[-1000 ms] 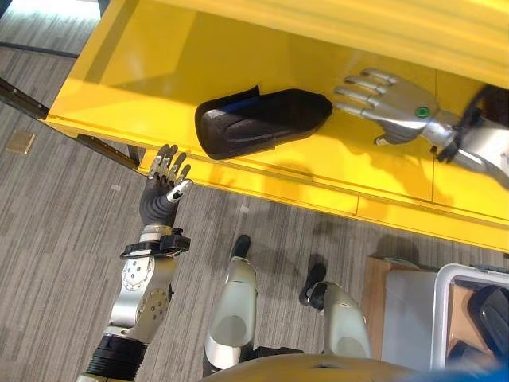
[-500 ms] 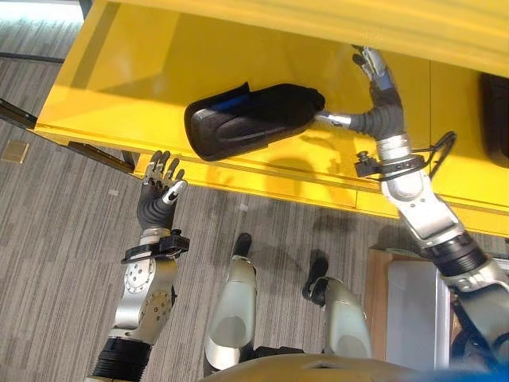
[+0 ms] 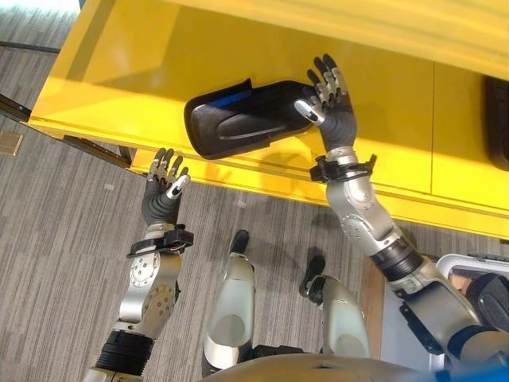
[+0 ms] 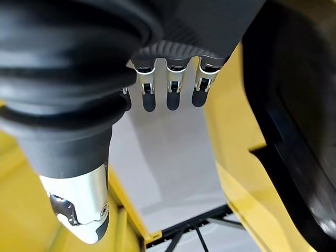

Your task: Move parts from the plastic box to the shelf.

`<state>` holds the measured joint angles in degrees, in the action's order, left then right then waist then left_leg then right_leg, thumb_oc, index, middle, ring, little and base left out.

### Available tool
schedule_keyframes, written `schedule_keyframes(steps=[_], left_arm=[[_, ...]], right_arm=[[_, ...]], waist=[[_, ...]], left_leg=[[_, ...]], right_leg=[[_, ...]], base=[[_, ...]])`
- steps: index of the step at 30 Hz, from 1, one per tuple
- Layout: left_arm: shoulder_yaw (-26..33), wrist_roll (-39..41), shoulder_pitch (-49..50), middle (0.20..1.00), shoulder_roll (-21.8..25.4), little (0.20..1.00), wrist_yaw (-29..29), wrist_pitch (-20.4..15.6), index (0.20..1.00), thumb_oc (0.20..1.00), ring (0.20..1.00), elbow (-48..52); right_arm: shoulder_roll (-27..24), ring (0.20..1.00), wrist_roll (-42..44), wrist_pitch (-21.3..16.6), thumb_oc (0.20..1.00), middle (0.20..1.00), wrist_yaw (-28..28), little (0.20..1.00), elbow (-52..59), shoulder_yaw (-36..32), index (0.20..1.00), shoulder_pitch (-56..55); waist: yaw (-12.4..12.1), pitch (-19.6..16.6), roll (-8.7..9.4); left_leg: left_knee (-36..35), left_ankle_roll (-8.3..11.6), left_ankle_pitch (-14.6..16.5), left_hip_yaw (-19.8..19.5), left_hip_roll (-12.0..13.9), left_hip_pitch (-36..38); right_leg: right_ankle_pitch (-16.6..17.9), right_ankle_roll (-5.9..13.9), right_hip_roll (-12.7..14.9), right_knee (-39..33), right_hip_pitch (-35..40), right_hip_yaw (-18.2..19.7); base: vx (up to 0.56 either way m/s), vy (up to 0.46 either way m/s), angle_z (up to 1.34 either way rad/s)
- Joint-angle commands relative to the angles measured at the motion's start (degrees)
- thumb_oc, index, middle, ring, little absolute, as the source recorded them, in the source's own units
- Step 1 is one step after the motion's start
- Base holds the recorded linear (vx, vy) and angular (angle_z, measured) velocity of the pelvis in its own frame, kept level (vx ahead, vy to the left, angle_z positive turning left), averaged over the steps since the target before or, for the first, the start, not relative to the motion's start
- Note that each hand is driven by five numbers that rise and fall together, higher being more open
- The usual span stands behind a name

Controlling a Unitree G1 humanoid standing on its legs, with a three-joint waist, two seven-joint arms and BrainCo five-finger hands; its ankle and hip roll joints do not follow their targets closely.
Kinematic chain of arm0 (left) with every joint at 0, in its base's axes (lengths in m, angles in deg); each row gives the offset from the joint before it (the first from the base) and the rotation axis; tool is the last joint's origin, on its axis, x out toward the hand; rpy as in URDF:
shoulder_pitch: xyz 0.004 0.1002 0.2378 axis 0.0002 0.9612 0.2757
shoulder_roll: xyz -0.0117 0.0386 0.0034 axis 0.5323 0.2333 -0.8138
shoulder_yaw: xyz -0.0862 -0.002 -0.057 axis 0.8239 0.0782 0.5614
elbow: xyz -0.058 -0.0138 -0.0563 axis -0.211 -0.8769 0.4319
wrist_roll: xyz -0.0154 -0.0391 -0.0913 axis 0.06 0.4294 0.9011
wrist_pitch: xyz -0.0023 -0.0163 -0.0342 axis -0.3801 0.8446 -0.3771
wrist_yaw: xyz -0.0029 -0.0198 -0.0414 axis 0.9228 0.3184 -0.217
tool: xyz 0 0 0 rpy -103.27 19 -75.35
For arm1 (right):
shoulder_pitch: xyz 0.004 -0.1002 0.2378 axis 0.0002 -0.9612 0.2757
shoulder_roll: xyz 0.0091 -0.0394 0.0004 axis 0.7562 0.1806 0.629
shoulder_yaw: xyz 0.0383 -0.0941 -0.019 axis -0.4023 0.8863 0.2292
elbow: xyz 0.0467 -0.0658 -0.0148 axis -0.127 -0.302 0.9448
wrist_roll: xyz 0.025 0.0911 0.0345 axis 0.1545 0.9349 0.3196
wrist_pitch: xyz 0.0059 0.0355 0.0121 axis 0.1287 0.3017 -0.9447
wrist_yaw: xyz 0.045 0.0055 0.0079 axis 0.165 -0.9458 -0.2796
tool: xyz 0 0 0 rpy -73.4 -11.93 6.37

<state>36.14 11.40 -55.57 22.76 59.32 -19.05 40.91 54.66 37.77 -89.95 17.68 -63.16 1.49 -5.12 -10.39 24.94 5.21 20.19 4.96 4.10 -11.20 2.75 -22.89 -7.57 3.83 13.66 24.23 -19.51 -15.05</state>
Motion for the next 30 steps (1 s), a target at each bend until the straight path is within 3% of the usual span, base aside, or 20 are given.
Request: schedule_keyframes(steps=[1,8,11,15,17,21,22,30], left_arm=[[0.8,-4.8,1.5,1.0,2.9,1.0,0.7,-1.4,1.0,1.0,1.0,4.4],[6.3,-28.5,-2.5,1.0,8.5,1.0,8.0,-2.0,1.0,1.0,1.0,4.4],[9.1,-49.4,-7.4,1.0,18.5,1.0,15.7,-1.0,1.0,1.0,1.0,2.1],[7.7,-64.0,-10.4,1.0,28.7,1.0,17.2,0.5,1.0,1.0,1.0,0.2],[3.7,-73.7,-14.5,1.0,37.3,1.0,18.4,1.1,1.0,1.0,1.0,-0.7],[-0.5,-78.2,-18.4,1.0,42.5,1.0,18.1,1.2,1.0,1.0,1.0,-1.5],[-3.6,-81.7,-21.2,1.0,45.7,1.0,18.3,1.8,1.0,1.0,1.0,-2.1],[-24.2,-91.7,-37.7,1.0,56.1,1.0,14.5,1.2,1.0,1.0,1.0,-5.6]], right_arm=[[-0.5,1.0,-0.6,-4.1,1.0,1.0,-0.3,1.0,3.3,-1.5,1.0,2.6],[-4.4,1.0,-2.8,-6.8,1.0,1.0,-3.8,1.0,13.3,-3.6,1.0,-5.6],[-8.4,1.0,0.3,-8.8,1.0,1.0,-8.1,1.0,18.5,-7.1,1.0,-13.3],[-10.8,1.0,0.4,-9.5,1.0,1.0,-9.8,1.0,19.6,-8.5,1.0,-16.6],[-12.4,1.0,0.7,-10.3,1.0,1.0,-10.6,1.0,20.0,-8.8,1.0,-18.5],[-13.4,1.0,1.1,-10.5,1.0,1.0,-11.3,1.0,20.1,-9.7,1.0,-19.9],[-13.9,1.0,1.4,-10.4,1.0,1.0,-11.6,1.0,19.8,-9.1,1.0,-20.1],[-16.3,1.0,1.3,-9.9,1.0,1.0,-13.0,1.0,19.2,-10.2,1.0,-21.9]], waist=[[-0.2,-0.7,0.16],[1.9,-1.5,0.63],[4.7,-2.8,1.13],[6.3,-3.2,1.15],[7.7,-3.4,0.86],[8.8,-3.4,0.56],[9.7,-3.3,0.32],[11.9,-2.4,-0.74]], left_leg=[[-0.7,-1.47,2.5,-1.4,1.0,1.9],[-0.6,-1.33,3.3,0.5,1.8,2.9],[-1.3,-0.89,3.0,2.5,2.5,3.8],[-1.3,-0.48,3.1,3.7,3.1,4.5],[-1.0,-0.25,3.6,4.6,3.5,5.2],[-0.9,-0.16,3.3,5.2,3.5,5.3],[-0.7,-0.04,3.5,5.7,3.6,5.6],[-0.1,0.36,3.6,7.1,4.3,6.2]], right_leg=[[2.7,3.66,3.2,-4.9,6.8,5.6],[2.9,3.82,2.7,-5.8,6.6,7.4],[3.8,4.16,2.2,-7.3,6.0,9.3],[4.1,4.48,1.9,-7.7,5.7,10.3],[3.9,4.81,1.6,-7.7,5.7,11.3],[4.4,4.99,1.7,-7.7,5.2,12.2],[4.4,5.07,1.7,-7.7,5.2,12.5],[4.6,5.53,1.7,-7.4,4.6,13.9]], base=[[0.0,0.0,0.0],[0.0,0.032,-0.11],[-0.01,0.062,-0.46],[0.0,0.017,-0.32],[0.01,0.026,-0.14],[0.0,0.026,-0.2],[-0.01,0.025,-0.19],[0.0,0.012,-0.09]])
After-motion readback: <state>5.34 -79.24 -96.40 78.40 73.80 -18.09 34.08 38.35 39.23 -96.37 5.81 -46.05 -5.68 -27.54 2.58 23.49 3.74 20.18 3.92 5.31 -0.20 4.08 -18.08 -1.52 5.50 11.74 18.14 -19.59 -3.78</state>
